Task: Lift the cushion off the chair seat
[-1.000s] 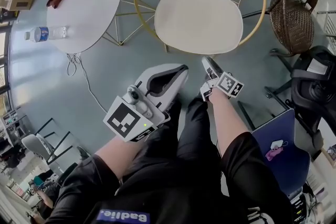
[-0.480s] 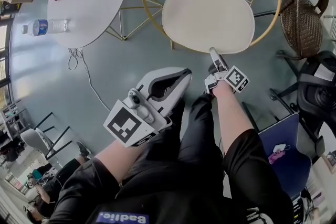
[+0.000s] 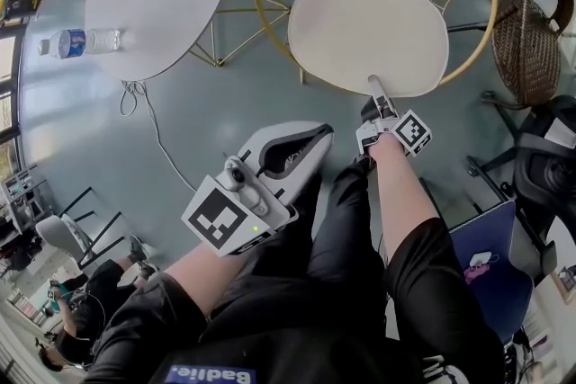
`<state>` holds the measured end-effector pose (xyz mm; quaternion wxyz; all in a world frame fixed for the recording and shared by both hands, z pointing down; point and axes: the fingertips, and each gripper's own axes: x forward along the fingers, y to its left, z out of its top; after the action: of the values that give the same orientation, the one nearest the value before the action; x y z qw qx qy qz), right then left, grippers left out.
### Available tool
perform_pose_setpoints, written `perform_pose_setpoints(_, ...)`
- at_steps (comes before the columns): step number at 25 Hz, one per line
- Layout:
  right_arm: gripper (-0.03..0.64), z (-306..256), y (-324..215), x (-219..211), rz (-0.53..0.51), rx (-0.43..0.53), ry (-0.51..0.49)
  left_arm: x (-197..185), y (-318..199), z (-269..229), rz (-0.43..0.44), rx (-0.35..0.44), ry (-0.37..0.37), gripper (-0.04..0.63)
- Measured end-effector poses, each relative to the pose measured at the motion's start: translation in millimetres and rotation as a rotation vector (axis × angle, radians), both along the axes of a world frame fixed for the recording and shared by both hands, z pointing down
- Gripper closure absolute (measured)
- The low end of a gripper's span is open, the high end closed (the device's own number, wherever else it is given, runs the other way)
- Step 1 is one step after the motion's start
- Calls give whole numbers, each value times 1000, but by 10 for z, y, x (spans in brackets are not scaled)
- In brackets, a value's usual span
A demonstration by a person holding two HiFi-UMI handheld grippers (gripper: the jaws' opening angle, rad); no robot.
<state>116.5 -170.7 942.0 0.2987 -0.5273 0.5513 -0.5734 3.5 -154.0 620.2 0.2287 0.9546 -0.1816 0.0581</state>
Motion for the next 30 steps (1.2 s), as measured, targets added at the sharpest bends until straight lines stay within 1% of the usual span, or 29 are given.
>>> perform_pose_setpoints(3, 529, -106, -21, 15, -7, 24, 4, 4, -5, -64, 8, -2, 13, 581)
perform_pose_setpoints(7, 534, -316, -32, 34, -6, 37, -16, -13, 40, -156, 14, -6, 0, 581)
perform_pose_setpoints(10, 535, -488, 38, 42, 19, 9, -37, -56, 63, -322, 9, -10, 6, 581)
perform_pose_setpoints(12, 535, -671, -3, 77, 27, 27, -43, -60, 59, -466, 4, -2, 20, 581)
perform_pose_setpoints(15, 537, -916, -74, 152, 14, 50, -25, -55, 45, -681, 5, 35, 38, 581)
perform_pose_setpoints(18, 540, -1139, -27, 149, -6, 43, 1, -105, 104, -901, 5, 51, 43, 581)
perform_pose_setpoints(21, 540, -1405, -88, 176, -3, 71, 16, -151, 135, -1083, 1, 72, 57, 581)
perform_pose_setpoints(25, 540, -1803, 9, 117, -24, 97, 44, -239, 292, -1302, 6, 75, 59, 581)
perform_pose_setpoints(28, 541, -2111, 114, 112, -39, 70, 58, -279, 376, -1522, 13, 95, 71, 581)
perform_pose_setpoints(30, 541, -2364, 145, 110, -51, 100, 68, -317, 422, -1661, 19, 106, 78, 581)
